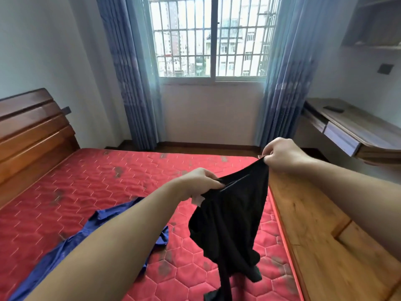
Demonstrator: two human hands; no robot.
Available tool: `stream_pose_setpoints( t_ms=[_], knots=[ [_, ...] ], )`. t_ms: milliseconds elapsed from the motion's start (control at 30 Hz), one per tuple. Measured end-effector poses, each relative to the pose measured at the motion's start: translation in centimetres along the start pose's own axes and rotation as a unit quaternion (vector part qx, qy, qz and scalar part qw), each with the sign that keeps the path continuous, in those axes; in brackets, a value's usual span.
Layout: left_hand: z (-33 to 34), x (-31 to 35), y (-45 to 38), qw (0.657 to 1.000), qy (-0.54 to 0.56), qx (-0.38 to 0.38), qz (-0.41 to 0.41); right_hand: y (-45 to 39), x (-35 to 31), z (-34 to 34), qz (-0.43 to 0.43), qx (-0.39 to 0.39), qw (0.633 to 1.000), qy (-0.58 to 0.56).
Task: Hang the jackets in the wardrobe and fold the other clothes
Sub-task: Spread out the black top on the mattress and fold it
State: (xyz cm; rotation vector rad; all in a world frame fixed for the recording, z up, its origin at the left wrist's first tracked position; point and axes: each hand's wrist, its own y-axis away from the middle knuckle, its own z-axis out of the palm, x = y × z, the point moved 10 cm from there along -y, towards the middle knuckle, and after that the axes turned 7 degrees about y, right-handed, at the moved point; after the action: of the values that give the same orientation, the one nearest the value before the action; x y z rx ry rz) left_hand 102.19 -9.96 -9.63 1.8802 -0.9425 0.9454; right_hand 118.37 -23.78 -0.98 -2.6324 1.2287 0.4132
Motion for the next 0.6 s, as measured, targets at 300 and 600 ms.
stream_pose_setpoints(
  t_ms=[300, 600],
  knots=[
    [-0.2, -0.3, -0.3, 0.993, -0.109, 0.052, 0.009, 1.5, 0.2, -0.5, 0.113, -0.039, 0.927, -0.355],
    [-4.8, -2.8, -0.5, 0.98, -0.134, 0.146, -0.021, 2.4, 0.9, -1.8, 0.069, -0.023, 0.98, -0.186]
  ],
)
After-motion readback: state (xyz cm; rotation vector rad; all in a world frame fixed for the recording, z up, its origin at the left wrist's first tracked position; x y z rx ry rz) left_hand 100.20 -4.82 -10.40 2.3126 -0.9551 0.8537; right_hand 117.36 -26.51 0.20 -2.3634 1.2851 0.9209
